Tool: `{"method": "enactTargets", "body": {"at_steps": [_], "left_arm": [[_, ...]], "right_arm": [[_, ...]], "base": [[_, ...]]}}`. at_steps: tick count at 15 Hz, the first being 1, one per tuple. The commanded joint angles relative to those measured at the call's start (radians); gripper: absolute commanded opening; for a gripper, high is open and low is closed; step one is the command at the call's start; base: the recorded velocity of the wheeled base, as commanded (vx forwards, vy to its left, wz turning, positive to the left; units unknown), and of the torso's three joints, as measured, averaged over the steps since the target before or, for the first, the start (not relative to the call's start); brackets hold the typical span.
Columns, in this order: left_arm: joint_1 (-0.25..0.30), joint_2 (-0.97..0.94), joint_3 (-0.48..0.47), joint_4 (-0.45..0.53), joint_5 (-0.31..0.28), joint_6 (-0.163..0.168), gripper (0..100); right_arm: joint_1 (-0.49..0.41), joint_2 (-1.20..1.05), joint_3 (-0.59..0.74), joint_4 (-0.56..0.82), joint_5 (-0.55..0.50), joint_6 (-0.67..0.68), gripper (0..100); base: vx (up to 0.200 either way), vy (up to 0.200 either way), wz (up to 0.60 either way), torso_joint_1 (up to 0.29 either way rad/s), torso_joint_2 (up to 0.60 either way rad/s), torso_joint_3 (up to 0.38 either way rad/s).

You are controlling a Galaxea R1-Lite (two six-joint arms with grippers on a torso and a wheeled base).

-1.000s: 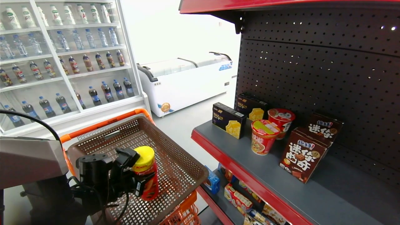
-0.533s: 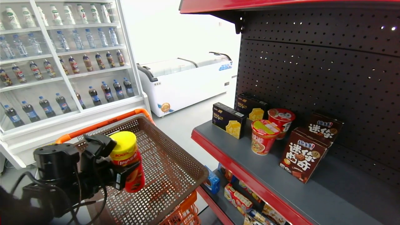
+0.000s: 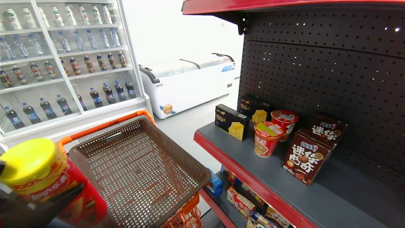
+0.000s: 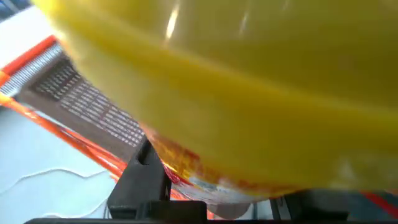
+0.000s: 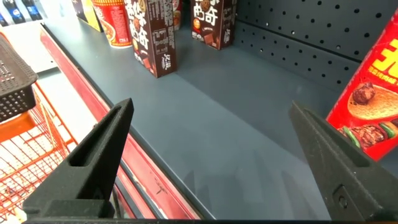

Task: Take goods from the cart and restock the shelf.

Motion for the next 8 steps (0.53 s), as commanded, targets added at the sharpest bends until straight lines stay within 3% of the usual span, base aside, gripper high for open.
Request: {"method": "enactTargets", "body": {"at_steps": [1, 5, 8], "left_arm": [[-0.003, -0.288, -0.003, 0.093, 0.044, -0.011, 0], [0.002, -0.405, 0.114, 0.126, 0.076, -0.01, 0], [0.002, -0.49, 0.108, 0.225, 0.107, -0.005, 0]], "right_arm": [[0.0, 0.001, 0.0, 0.0, 0.0, -0.001, 100], [0.0, 0.001, 0.0, 0.0, 0.0, -0.001, 100], [0.0, 0.001, 0.0, 0.0, 0.0, -0.001, 100]], "base": [[0.0, 0.0, 0.0, 0.0, 0.0, 0.0], [0.0, 0.0, 0.0, 0.0, 0.0, 0.0], [0.0, 0.0, 0.0, 0.0, 0.0, 0.0]]}}
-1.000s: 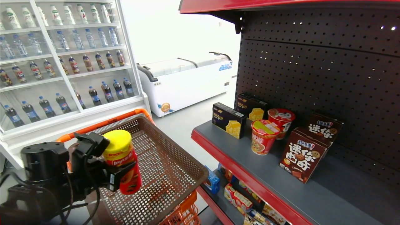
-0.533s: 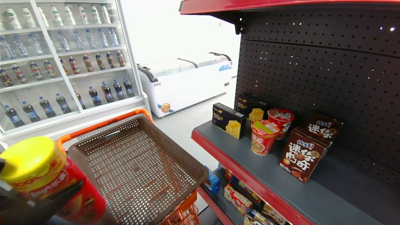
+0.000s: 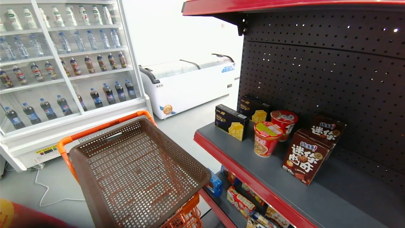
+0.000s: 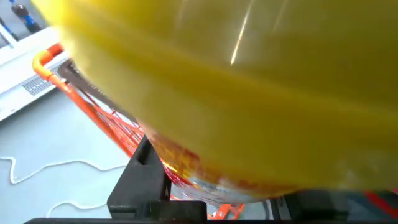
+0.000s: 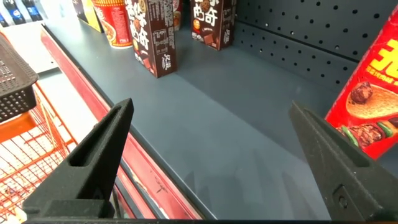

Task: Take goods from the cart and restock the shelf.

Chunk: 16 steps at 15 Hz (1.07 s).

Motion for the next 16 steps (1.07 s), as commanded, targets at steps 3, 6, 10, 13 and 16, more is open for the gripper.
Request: {"method": "enactTargets", "body": {"at_steps": [3, 6, 10, 13, 16], "left_arm": [[0.0, -0.12, -0.001, 0.078, 0.03, 0.007, 0], [0.0, -0.126, 0.003, 0.081, 0.036, 0.005, 0], [0.0, -0.126, 0.019, 0.086, 0.037, 0.002, 0], [0.0, -0.126, 0.018, 0.095, 0.037, 0.001, 0], [0.0, -0.126, 0.021, 0.095, 0.037, -0.004, 0]], "right_arm": [[0.0, 0.001, 0.0, 0.0, 0.005, -0.002, 100], [0.0, 0.001, 0.0, 0.0, 0.005, -0.003, 100], [0.0, 0.001, 0.0, 0.0, 0.007, -0.003, 100], [0.0, 0.001, 0.0, 0.0, 0.007, -0.003, 100], [0.0, 0.001, 0.0, 0.0, 0.007, -0.003, 100]], "base": [[0.0, 0.0, -0.4, 0.003, 0.0, 0.0], [0.0, 0.0, -0.6, -0.001, 0.0, 0.001], [0.0, 0.0, -0.6, 0.007, 0.0, 0.002], [0.0, 0.0, -0.6, 0.002, 0.0, -0.002], [0.0, 0.0, -0.6, 0.001, 0.0, 0.004]]}}
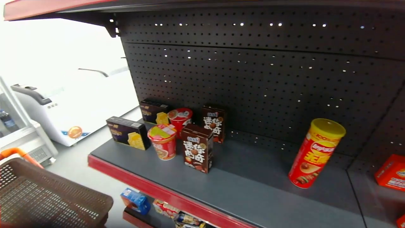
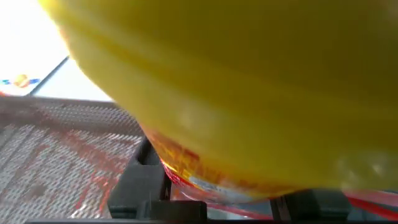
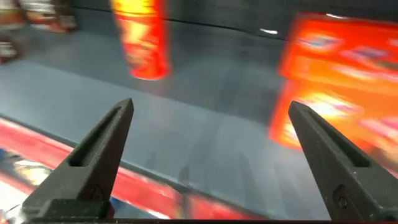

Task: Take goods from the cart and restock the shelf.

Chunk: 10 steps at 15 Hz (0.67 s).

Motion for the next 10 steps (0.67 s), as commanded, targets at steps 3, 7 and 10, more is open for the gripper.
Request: {"method": "enactTargets", "body": {"at_steps": [3, 7, 10], "left_arm": [[0.0, 0.005, 0.002, 0.001, 0.0, -0.007, 0], [0.0, 0.002, 0.013, 0.001, 0.0, -0.007, 0], [0.0, 0.002, 0.016, 0.001, 0.0, -0.007, 0]], "right_arm": [[0.0, 0.001, 0.0, 0.0, 0.0, 0.001, 100], [0.0, 0.001, 0.0, 0.0, 0.0, 0.001, 100], [0.0, 0.001, 0.0, 0.0, 0.0, 0.001, 100]], "base": [[0.0, 0.0, -0.6, 0.002, 0.0, 0.002], [0.0, 0.0, -0.45, 0.001, 0.0, 0.002], [0.0, 0.0, 0.0, 0.0, 0.0, 0.0]]}}
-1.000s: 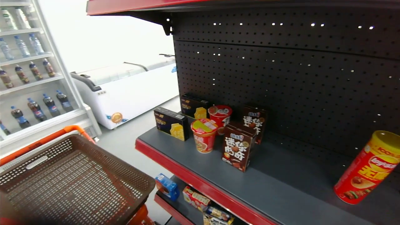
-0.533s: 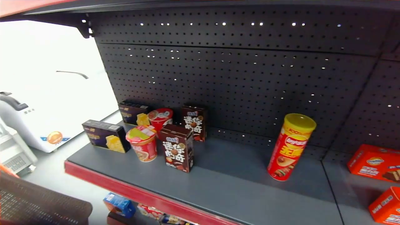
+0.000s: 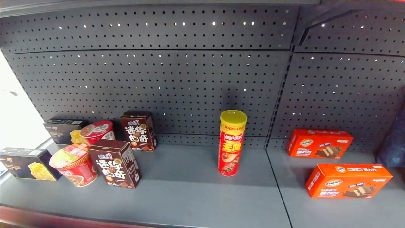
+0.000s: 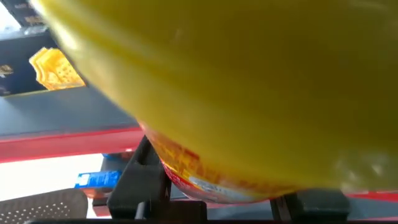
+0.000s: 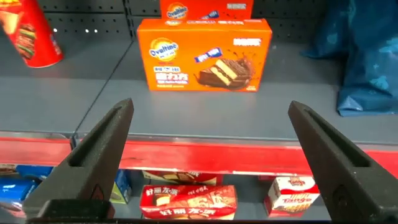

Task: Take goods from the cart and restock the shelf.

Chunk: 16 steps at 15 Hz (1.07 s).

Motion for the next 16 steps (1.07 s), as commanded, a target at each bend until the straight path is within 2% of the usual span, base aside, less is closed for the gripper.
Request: {"method": "enactTargets", "body": {"at_steps": [1, 8, 11, 13, 15, 16], "left_arm": [[0.0, 0.004, 0.0, 0.0, 0.0, 0.0, 0], [0.0, -0.001, 0.002, 0.0, 0.002, 0.0, 0], [-0.003, -0.013, 0.0, 0.0, 0.04, 0.005, 0], [-0.011, -0.059, 0.013, 0.002, 0.029, 0.0, 0], [-0.002, -0.087, 0.008, 0.016, 0.034, 0.0, 0], [0.0, -0.085, -0.012, 0.011, 0.034, -0.001, 0]], "right_arm": [[0.0, 0.001, 0.0, 0.0, 0.0, 0.0, 100], [0.0, 0.001, 0.0, 0.0, 0.0, 0.0, 100], [0.0, 0.001, 0.0, 0.0, 0.002, -0.003, 100], [0.004, 0.009, -0.003, 0.003, 0.022, -0.033, 100], [-0.019, 0.052, -0.003, 0.001, 0.011, 0.009, 100], [-0.014, 0.104, -0.114, -0.011, 0.031, 0.029, 100]], "base": [[0.0, 0.0, 0.0, 0.0, 0.0, 0.0], [0.0, 0.0, -0.09, 0.0, 0.0, 0.001], [0.0, 0.0, 0.0, 0.0, 0.0, 0.0], [0.0, 0.0, 0.0, 0.0, 0.0, 0.0], [0.0, 0.0, 0.0, 0.0, 0.0, 0.0], [0.0, 0.0, 0.0, 0.0, 0.0, 0.0]]}}
